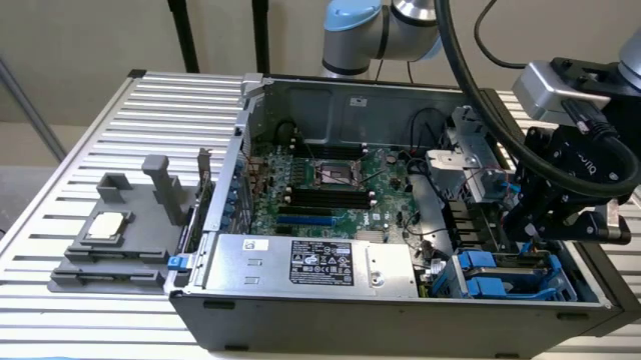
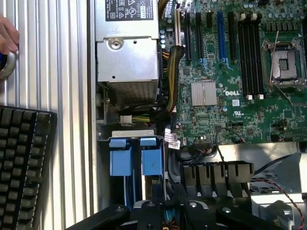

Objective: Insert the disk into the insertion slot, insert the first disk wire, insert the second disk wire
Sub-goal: 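Insert the second disk wire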

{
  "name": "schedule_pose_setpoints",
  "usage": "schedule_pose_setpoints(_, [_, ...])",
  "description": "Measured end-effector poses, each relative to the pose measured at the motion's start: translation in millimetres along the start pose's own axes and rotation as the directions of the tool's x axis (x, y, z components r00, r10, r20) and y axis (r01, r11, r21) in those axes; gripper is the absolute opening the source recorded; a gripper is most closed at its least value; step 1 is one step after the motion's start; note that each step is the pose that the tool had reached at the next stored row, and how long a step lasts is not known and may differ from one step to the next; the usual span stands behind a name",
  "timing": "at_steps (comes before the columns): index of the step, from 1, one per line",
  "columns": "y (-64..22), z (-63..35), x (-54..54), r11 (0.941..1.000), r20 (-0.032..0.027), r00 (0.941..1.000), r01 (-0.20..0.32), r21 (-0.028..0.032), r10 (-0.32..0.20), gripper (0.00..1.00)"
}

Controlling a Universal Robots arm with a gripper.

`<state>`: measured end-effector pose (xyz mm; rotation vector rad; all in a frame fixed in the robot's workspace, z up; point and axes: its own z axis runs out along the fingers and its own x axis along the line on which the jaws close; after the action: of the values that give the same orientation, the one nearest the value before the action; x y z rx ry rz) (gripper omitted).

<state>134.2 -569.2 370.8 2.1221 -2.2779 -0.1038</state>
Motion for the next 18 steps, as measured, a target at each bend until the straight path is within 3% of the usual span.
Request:
schedule_pose_setpoints(2, [0.0, 0.4, -0.1, 1.0, -0.0004, 1.0, 0.0, 0.0, 0.0, 0.23])
schedule_pose_setpoints(3, [0.0, 0.8, -0.1, 1.0, -0.0004, 1.0, 0.0, 0.0, 0.0, 0.16])
schedule_pose_setpoints(11, [-1.4, 12.9, 9.4, 1.0, 0.0003, 1.0, 0.0, 0.0, 0.0, 0.16])
schedule_pose_setpoints(18, [-2.3, 22.9, 12.7, 1.0, 0.0068, 1.0, 0.0, -0.0005, 0.0, 0.16])
